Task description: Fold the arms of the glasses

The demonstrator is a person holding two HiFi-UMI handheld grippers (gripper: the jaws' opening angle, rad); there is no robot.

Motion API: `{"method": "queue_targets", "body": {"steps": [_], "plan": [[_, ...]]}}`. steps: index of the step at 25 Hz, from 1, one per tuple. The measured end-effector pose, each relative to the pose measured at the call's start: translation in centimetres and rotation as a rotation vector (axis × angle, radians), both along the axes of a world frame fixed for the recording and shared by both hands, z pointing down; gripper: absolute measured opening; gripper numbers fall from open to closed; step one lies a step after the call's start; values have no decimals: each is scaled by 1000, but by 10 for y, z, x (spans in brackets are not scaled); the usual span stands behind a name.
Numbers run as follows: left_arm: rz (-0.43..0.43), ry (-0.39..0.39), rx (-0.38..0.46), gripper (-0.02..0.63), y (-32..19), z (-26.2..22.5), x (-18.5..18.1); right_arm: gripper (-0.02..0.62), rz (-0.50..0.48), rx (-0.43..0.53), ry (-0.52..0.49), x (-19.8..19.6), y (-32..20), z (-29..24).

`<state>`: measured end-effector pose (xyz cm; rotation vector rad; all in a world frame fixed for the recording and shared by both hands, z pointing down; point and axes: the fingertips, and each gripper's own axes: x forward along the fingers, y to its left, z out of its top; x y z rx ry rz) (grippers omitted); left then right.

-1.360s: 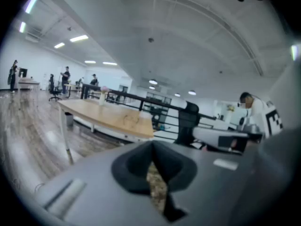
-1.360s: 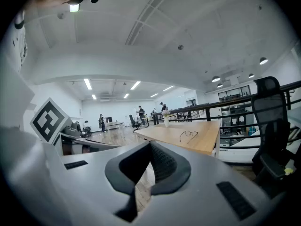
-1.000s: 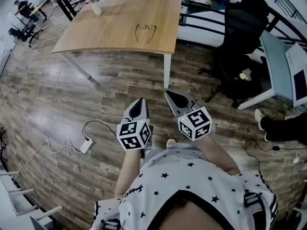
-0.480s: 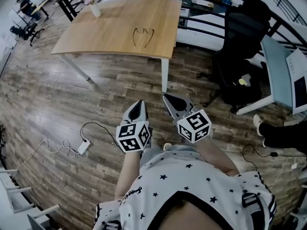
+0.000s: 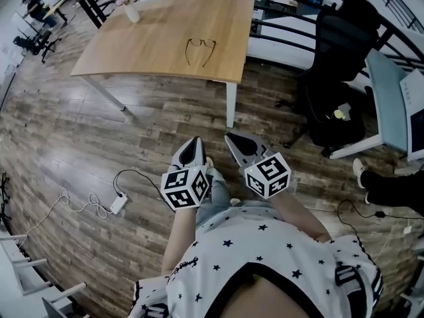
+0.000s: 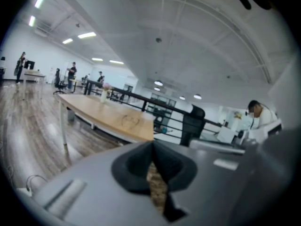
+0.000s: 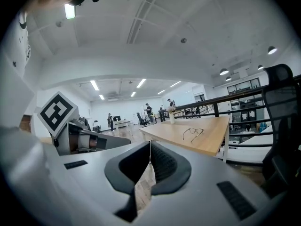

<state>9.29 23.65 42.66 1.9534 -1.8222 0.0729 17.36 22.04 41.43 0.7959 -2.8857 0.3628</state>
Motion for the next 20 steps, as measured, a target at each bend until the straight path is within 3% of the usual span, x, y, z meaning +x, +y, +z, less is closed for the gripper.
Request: {"method": "queue_targets", "body": {"steps": [7,20], "plan": [[20,10,-2,8,-50,4,-23,18,24,-9,-4,-20,-51,7],[72,34,-33,8,-156,1,-100,18,76,-46,-11,-92,-162,-6]]}}
